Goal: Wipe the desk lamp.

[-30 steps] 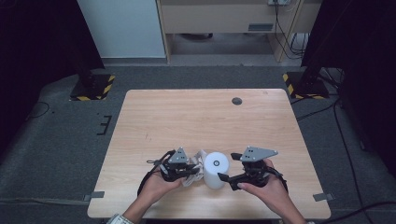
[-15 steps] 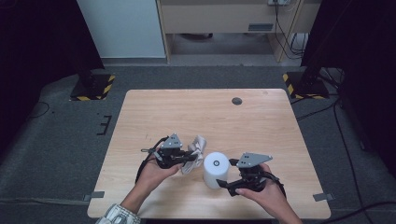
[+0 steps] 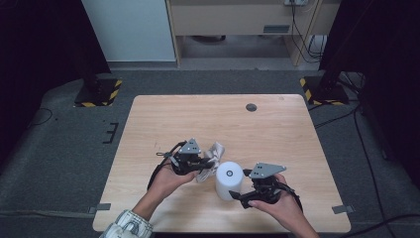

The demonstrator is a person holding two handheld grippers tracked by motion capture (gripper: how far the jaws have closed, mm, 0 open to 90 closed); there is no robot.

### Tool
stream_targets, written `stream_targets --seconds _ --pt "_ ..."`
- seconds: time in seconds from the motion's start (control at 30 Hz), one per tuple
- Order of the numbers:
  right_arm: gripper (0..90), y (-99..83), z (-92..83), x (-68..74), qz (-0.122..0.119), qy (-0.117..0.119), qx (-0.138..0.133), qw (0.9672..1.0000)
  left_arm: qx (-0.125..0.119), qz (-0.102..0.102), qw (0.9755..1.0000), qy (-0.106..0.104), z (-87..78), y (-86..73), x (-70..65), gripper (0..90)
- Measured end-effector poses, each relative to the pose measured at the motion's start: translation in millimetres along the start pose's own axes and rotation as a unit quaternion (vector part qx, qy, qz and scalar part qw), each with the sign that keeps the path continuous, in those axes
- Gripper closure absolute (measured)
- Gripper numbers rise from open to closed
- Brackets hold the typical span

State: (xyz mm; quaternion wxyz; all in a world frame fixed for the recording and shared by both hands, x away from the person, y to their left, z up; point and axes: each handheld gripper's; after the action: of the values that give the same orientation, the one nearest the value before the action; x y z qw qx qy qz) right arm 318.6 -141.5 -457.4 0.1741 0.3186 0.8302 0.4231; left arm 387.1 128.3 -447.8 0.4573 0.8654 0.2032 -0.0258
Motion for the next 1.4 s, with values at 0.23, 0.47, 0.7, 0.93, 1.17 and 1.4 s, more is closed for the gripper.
stream_targets --seconds 0.23,0.47,0.7,0.93,1.17,1.4 --pt "13.6 -0.5 3.9 0.8 -0.002 -0.008 0.005 1.0000 0.003 -0.009 0.9999 -0.006 11.5 -7.0 0.8 80.8" --pt "13.5 0.7 5.7 0.1 0.000 -0.010 0.002 0.9999 0.020 -0.006 0.9998 -0.006 22.1 -12.7 -0.5 80.9" --pt "13.5 0.7 5.5 0.0 -0.002 -0.010 0.004 0.9999 0.038 -0.003 0.9992 -0.005 30.6 -20.3 -0.2 80.9" --pt "13.6 0.8 5.3 -0.1 -0.004 -0.010 0.004 0.9999 0.044 -0.007 0.9990 -0.007 34.2 -27.0 0.7 80.9" --pt "13.6 0.9 5.2 -0.1 -0.004 -0.010 0.005 0.9999 0.026 -0.008 0.9996 -0.009 25.4 -20.1 0.1 80.9" --pt "13.8 0.7 5.0 -0.4 -0.004 -0.010 0.004 0.9999 0.010 -0.004 0.9999 -0.011 17.1 -11.1 -1.3 80.9"
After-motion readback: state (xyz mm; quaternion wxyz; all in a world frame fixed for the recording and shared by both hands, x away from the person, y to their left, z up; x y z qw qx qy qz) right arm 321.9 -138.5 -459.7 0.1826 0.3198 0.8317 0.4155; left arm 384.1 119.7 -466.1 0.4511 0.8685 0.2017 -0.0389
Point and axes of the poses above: each handheld gripper's, and its own axes: z roughly forward along the jaws, y roughly out of its top, x roughly to its left, and after that the axes turned 11 degrees about -y, right-handed
